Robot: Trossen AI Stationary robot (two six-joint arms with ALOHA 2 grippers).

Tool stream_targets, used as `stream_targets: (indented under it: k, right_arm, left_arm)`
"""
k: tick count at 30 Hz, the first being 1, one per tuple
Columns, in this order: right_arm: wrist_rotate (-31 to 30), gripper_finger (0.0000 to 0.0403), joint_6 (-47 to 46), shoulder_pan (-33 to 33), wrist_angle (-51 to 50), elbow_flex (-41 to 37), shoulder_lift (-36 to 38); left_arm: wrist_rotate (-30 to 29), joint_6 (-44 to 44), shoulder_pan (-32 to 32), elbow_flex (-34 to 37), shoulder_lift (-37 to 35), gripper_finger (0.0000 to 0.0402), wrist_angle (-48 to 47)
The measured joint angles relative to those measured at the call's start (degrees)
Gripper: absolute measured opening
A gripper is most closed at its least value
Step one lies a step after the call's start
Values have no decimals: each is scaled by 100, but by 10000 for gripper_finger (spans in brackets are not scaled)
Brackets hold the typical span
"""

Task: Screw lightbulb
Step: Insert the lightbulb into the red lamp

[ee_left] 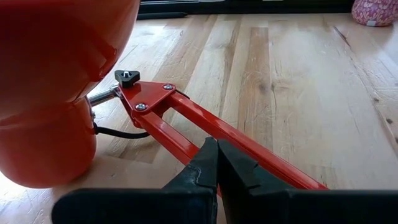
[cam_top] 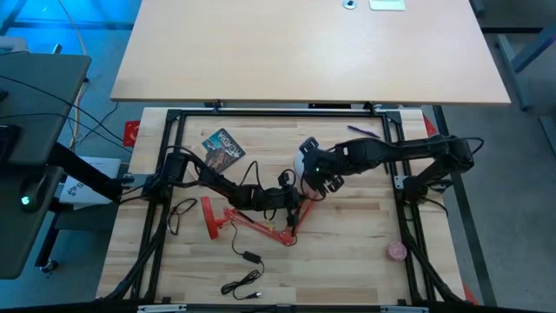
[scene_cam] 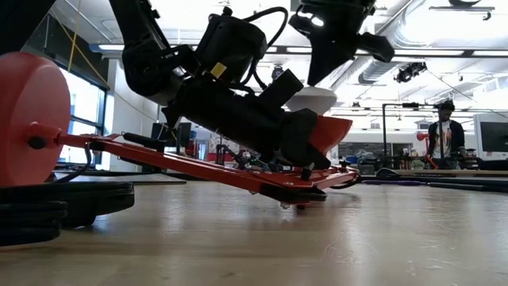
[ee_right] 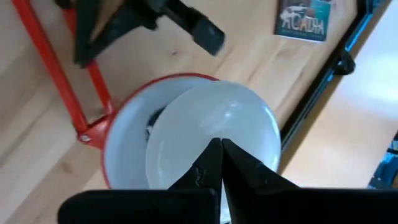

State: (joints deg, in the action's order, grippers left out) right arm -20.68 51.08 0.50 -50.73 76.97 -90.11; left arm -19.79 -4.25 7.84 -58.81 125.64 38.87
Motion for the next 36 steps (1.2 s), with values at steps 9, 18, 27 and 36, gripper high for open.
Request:
stream_targets:
  k: [9, 18, 27, 36]
  right_arm:
    - [587, 0, 57, -208, -37, 0, 0]
    - [1070, 0, 310, -390, -22, -7, -9]
    - [1586, 0, 473, -689, 22, -9, -11]
    - [1867, 0, 432, -823, -156, 335, -46]
  left_arm:
    - [20, -2, 4, 2, 0, 0, 0]
    - [22, -2, 7, 2, 0, 0, 0]
    - [24, -7, 11, 2, 0, 0, 2]
    - [26, -10, 11, 4, 0, 0, 2]
